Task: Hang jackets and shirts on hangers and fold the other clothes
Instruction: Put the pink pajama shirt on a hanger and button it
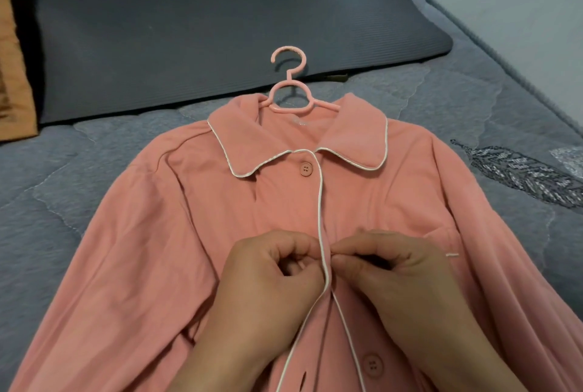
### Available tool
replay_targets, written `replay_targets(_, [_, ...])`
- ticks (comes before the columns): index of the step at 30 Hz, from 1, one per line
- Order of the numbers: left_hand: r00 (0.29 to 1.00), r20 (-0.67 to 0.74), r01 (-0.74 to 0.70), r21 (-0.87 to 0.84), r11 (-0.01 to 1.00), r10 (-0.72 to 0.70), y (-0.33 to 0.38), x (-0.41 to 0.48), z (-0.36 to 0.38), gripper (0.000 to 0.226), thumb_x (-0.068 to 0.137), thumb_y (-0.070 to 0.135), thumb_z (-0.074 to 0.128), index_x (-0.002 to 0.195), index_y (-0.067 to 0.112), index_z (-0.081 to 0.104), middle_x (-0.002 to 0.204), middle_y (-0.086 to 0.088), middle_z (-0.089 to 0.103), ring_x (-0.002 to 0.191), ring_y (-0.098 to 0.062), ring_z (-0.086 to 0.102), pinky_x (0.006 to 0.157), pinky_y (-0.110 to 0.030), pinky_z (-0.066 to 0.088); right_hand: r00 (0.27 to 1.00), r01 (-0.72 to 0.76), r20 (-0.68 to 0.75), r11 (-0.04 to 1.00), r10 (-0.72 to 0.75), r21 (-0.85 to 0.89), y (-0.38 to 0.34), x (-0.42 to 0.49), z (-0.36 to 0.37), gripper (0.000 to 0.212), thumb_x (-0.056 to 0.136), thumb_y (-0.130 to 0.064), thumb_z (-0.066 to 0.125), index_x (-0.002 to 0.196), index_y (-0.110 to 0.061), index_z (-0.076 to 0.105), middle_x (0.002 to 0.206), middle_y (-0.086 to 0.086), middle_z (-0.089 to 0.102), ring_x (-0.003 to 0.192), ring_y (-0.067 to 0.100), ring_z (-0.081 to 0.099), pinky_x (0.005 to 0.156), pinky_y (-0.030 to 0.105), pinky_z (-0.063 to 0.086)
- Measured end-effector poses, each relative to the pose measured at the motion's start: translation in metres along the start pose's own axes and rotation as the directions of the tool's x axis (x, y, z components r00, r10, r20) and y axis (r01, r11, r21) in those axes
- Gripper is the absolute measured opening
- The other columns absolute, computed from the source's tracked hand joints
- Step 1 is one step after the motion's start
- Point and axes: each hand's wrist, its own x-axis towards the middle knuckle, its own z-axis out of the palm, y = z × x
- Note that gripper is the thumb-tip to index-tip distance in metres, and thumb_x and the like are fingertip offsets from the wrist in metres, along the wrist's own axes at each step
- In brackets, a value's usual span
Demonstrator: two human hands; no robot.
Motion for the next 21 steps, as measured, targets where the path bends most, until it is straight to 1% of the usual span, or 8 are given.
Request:
replay_targets(5, [0.993,-0.107,-0.031,0.083,0.996,0.039,-0.008,-0.001,0.008,0.019,0.070,0.008,0.075,0.070,0.027,0.073,0.058,-0.003,0.064,0.045,-0.001,0.046,0.047,-0.015,0.041,0.992,-0.026,0.123,1.000,0.027,-0.008,-0.005,-0.002,-0.007,0.051,0.082,0.002,0.069,0.077,-0.048,0.075,0.074,-0.015,0.074,0.073,-0.004,0.068,0.068,0.009,0.048])
replay_targets(7, [0.983,-0.162,-0.054,0.190,0.980,0.086,-0.013,-0.003,0.013,0.017,0.069,0.020,0.074,0.077,0.034,0.069,0.061,0.006,0.063,0.048,-0.001,0.050,0.051,-0.018,0.045,0.989,-0.031,0.145,0.999,0.034,-0.022,-0.007,-0.001,-0.008,0.036,0.083,-0.008,0.069,0.072,-0.041,0.077,0.067,-0.008,0.072,0.064,-0.003,0.062,0.062,0.013,0.046])
replay_targets(9, [0.976,-0.178,-0.075,0.277,0.958,0.128,-0.014,-0.005,0.015,0.012,0.067,0.030,0.067,0.078,0.036,0.065,0.063,0.013,0.062,0.052,-0.003,0.052,0.053,-0.022,0.045,0.997,-0.025,0.075,0.992,0.034,-0.127,-0.004,0.002,-0.005,0.017,0.081,-0.016,0.072,0.067,-0.025,0.076,0.059,-0.011,0.067,0.056,-0.003,0.057,0.056,0.014,0.042])
replay_targets(11, [0.981,-0.169,-0.044,0.290,0.956,0.096,-0.013,-0.002,0.014,0.009,0.073,0.024,0.071,0.072,0.030,0.065,0.058,0.011,0.061,0.048,-0.001,0.050,0.052,-0.021,0.042,1.000,-0.020,-0.025,0.968,0.014,-0.250,-0.001,0.003,0.001,0.014,0.080,-0.017,0.073,0.067,-0.023,0.073,0.063,-0.016,0.067,0.060,-0.001,0.060,0.056,0.013,0.042])
replay_targets(14, [0.992,-0.083,0.108,0.108,0.988,-0.100,-0.006,0.005,0.004,0.022,0.080,0.006,0.070,0.060,0.014,0.063,0.048,0.003,0.058,0.042,-0.006,0.044,0.045,-0.020,0.036,0.991,0.008,-0.125,0.937,-0.055,-0.349,0.007,0.000,0.011,0.025,0.080,-0.019,0.073,0.062,-0.034,0.062,0.076,-0.024,0.065,0.071,-0.003,0.059,0.061,0.010,0.040])
replay_targets(17, [0.955,0.014,0.297,0.003,0.955,-0.297,-0.002,0.020,0.000,0.024,0.082,0.006,0.069,0.058,0.010,0.065,0.047,-0.003,0.056,0.041,-0.014,0.042,0.043,-0.019,0.031,0.964,-0.003,-0.243,0.904,-0.112,-0.428,0.020,0.002,0.018,0.028,0.073,-0.019,0.078,0.063,-0.032,0.055,0.066,-0.008,0.059,0.072,0.002,0.054,0.063,0.010,0.039])
replay_targets(19, [0.958,-0.024,0.285,0.046,0.957,-0.284,0.000,0.022,0.003,0.021,0.081,0.009,0.072,0.062,0.012,0.064,0.046,0.000,0.056,0.039,-0.011,0.044,0.044,-0.018,0.034,0.942,0.028,-0.281,0.878,-0.182,-0.477,0.023,0.000,0.019,0.029,0.071,-0.013,0.078,0.066,-0.029,0.054,0.067,-0.012,0.051,0.070,0.002,0.048,0.066,0.008,0.036])
replay_targets(21, [0.986,-0.131,0.125,0.131,0.983,-0.108,-0.006,0.004,0.005,0.013,0.080,0.013,0.073,0.072,0.019,0.064,0.055,0.004,0.060,0.045,-0.003,0.050,0.052,-0.020,0.042,0.914,0.116,-0.280,0.852,-0.293,-0.511,0.015,-0.016,0.013,0.019,0.075,-0.010,0.073,0.071,-0.025,0.062,0.074,-0.013,0.053,0.070,0.002,0.047,0.070,0.010,0.037])
